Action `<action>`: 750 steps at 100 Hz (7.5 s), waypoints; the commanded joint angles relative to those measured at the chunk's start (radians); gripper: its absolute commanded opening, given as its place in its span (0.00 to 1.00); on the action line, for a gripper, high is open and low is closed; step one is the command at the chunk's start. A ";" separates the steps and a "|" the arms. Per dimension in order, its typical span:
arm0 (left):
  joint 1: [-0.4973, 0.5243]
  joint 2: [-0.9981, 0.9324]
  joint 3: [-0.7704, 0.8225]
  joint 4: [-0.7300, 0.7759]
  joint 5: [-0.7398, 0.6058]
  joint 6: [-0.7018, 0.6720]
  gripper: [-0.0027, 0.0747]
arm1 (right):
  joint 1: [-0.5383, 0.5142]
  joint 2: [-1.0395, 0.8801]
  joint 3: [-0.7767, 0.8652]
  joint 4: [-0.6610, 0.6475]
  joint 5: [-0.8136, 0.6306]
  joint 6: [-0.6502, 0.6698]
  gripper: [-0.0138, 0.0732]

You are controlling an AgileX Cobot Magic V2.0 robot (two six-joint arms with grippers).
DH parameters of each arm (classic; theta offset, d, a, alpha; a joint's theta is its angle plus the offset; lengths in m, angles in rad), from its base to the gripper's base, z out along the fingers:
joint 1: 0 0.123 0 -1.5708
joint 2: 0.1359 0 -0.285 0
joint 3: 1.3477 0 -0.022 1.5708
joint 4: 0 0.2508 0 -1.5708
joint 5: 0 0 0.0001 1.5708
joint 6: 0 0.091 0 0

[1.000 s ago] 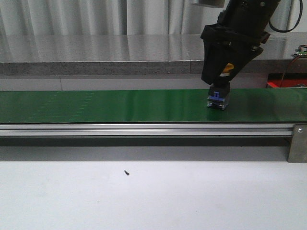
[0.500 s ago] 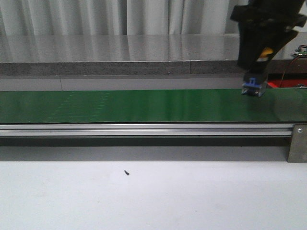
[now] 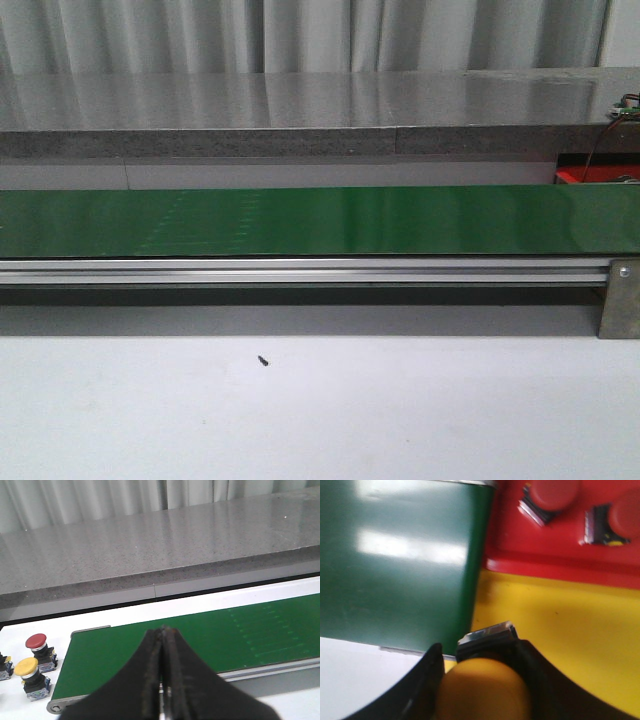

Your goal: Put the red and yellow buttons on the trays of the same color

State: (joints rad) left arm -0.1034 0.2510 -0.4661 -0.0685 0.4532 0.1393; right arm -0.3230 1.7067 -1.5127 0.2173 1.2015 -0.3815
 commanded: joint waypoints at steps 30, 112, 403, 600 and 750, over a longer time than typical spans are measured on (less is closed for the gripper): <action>-0.007 0.009 -0.025 -0.002 -0.078 0.002 0.01 | -0.107 -0.053 0.193 0.107 -0.246 -0.039 0.24; -0.007 0.009 -0.025 -0.004 -0.078 0.002 0.01 | -0.081 0.078 0.204 0.120 -0.272 -0.052 0.68; 0.163 0.987 -0.845 0.551 0.253 -0.598 0.70 | 0.281 -0.842 0.659 0.197 -0.506 -0.115 0.05; 0.504 1.740 -1.047 0.031 0.082 -0.151 0.42 | 0.280 -0.842 0.659 0.199 -0.492 -0.115 0.05; 0.266 1.468 -0.960 -0.077 0.299 -0.030 0.10 | 0.280 -0.842 0.659 0.199 -0.486 -0.115 0.05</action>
State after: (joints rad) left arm 0.1685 1.7678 -1.4094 -0.1311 0.7871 0.0953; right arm -0.0439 0.8716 -0.8294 0.3939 0.7576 -0.4889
